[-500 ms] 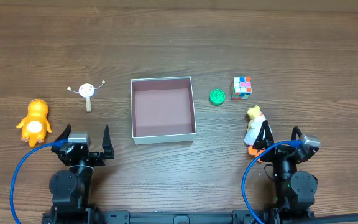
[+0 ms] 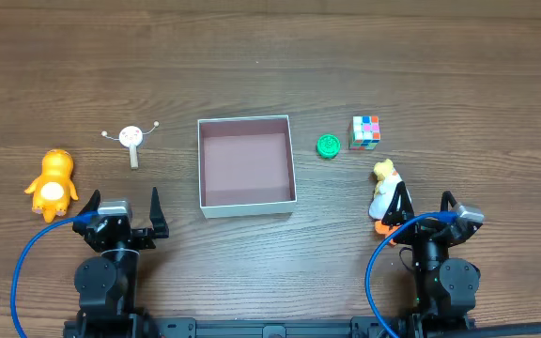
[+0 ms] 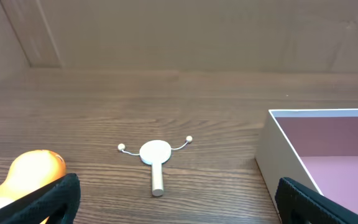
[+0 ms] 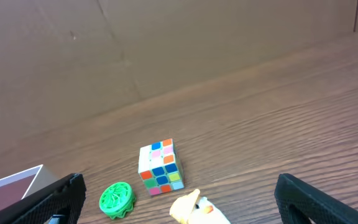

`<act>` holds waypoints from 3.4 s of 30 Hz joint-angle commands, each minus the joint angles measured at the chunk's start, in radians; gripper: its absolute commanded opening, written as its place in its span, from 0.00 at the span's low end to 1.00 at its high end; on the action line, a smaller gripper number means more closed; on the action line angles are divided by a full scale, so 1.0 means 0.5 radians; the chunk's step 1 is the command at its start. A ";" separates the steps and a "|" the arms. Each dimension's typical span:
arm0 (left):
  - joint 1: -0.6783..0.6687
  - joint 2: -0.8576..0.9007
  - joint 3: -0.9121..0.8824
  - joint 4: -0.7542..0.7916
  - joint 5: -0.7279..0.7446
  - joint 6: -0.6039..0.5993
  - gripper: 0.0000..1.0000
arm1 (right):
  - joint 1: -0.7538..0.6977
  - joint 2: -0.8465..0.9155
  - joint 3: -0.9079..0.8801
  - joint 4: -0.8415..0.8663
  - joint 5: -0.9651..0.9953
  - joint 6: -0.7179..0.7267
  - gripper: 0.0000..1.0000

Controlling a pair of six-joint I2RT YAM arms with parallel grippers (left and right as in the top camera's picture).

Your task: Pack container

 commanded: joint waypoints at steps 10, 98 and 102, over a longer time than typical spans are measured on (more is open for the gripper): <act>0.014 -0.018 -0.008 0.006 -0.026 -0.027 1.00 | -0.001 -0.020 -0.007 0.011 -0.009 -0.011 1.00; 0.014 -0.018 -0.008 0.006 -0.026 -0.027 1.00 | 0.189 4.183 3.158 -1.729 -0.053 -0.266 1.00; 0.014 -0.018 -0.008 0.006 -0.026 -0.026 1.00 | 0.179 4.183 3.148 -1.694 -0.053 -0.266 1.00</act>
